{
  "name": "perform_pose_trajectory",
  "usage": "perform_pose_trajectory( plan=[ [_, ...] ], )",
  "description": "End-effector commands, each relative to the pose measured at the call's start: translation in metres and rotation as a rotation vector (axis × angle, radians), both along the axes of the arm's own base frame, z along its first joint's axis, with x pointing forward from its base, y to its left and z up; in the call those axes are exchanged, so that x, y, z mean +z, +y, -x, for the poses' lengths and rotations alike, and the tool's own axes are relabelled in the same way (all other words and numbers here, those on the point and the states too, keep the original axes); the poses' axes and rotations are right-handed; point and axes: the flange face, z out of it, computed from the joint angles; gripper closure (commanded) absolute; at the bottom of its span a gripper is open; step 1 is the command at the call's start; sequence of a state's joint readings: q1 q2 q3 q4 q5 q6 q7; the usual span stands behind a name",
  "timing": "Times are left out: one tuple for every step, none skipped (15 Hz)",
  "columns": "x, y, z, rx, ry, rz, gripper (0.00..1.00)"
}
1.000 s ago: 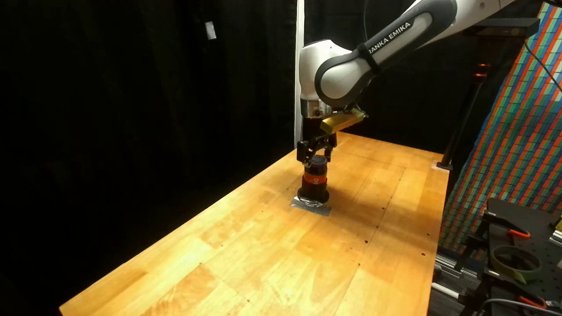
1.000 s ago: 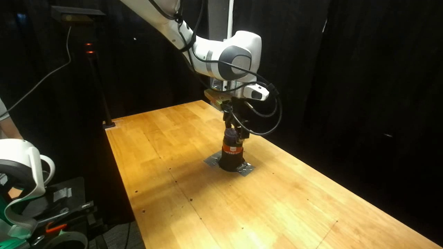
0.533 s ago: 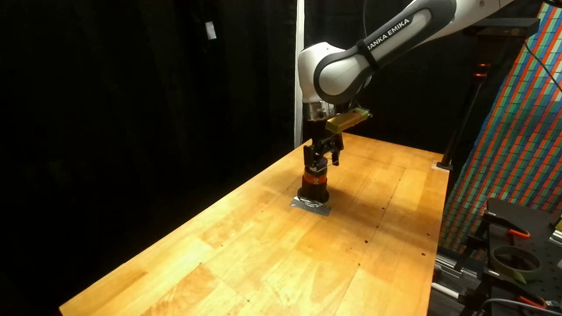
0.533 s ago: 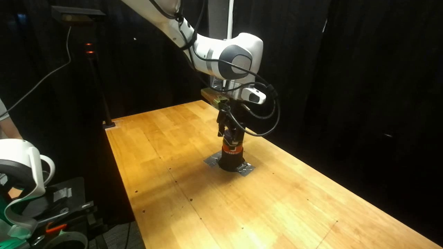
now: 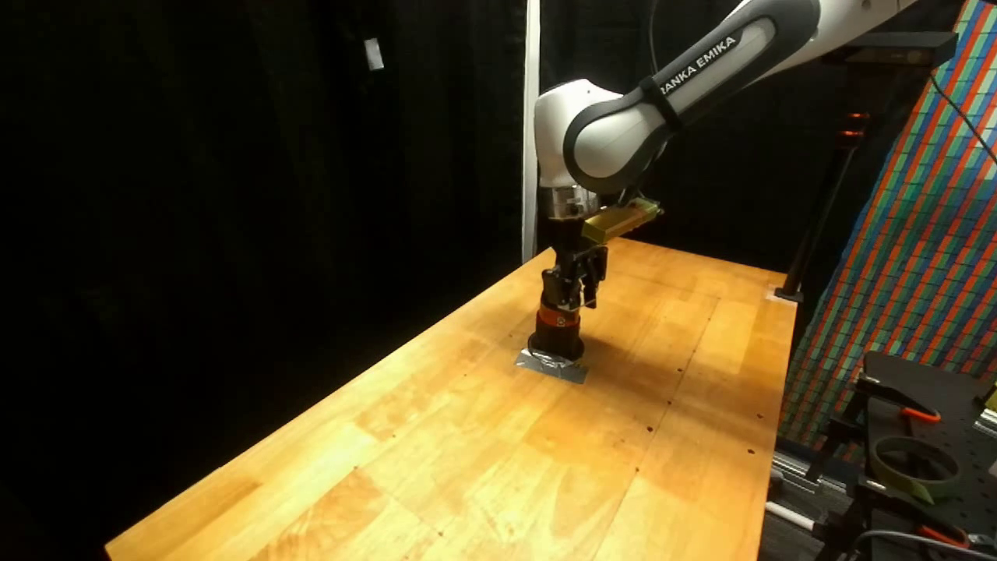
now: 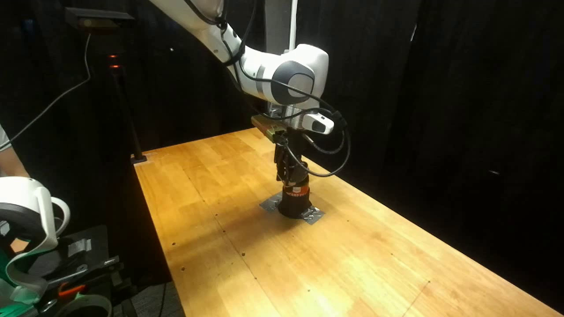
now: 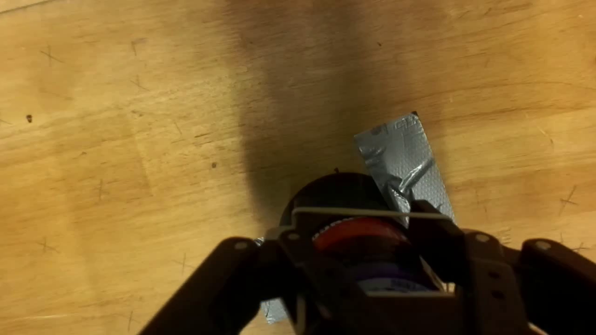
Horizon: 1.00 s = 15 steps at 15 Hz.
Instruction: Put the rubber band around the cup
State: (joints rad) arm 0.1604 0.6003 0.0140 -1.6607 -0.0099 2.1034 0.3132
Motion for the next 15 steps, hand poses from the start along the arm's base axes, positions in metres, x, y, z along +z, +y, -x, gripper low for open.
perform_pose_trajectory(
  plan=[
    [0.012, 0.002, 0.029, 0.006, -0.037, 0.004, 0.73],
    [0.015, 0.003, 0.036, 0.01, -0.059, 0.002, 0.81],
    [0.017, 0.003, 0.04, 0.012, -0.076, 0.002, 0.87],
    [0.019, 0.003, 0.046, 0.011, -0.093, 0.002, 0.91],
    [0.02, 0.002, 0.051, 0.007, -0.112, 0.003, 0.92],
    [0.021, 0.001, 0.056, 0.004, -0.132, 0.004, 0.94],
    [0.022, 0.0, 0.062, -0.001, -0.16, 0.007, 0.96],
    [0.022, 0.0, 0.067, -0.005, -0.189, 0.005, 0.92],
    [0.022, 0.0, 0.072, -0.009, -0.22, 0.005, 0.9],
    [0.022, 0.0, 0.077, -0.017, -0.255, 0.002, 0.9],
    [0.021, 0.0, 0.082, -0.021, -0.281, 0.002, 0.89],
    [0.018, -0.001, 0.088, -0.027, -0.313, 0.007, 0.89],
    [0.017, -0.002, 0.093, -0.033, -0.339, 0.009, 0.9],
    [0.015, -0.003, 0.099, -0.041, -0.373, 0.011, 0.91],
    [0.013, -0.005, 0.103, -0.049, -0.4, 0.01, 0.91]
  ],
)
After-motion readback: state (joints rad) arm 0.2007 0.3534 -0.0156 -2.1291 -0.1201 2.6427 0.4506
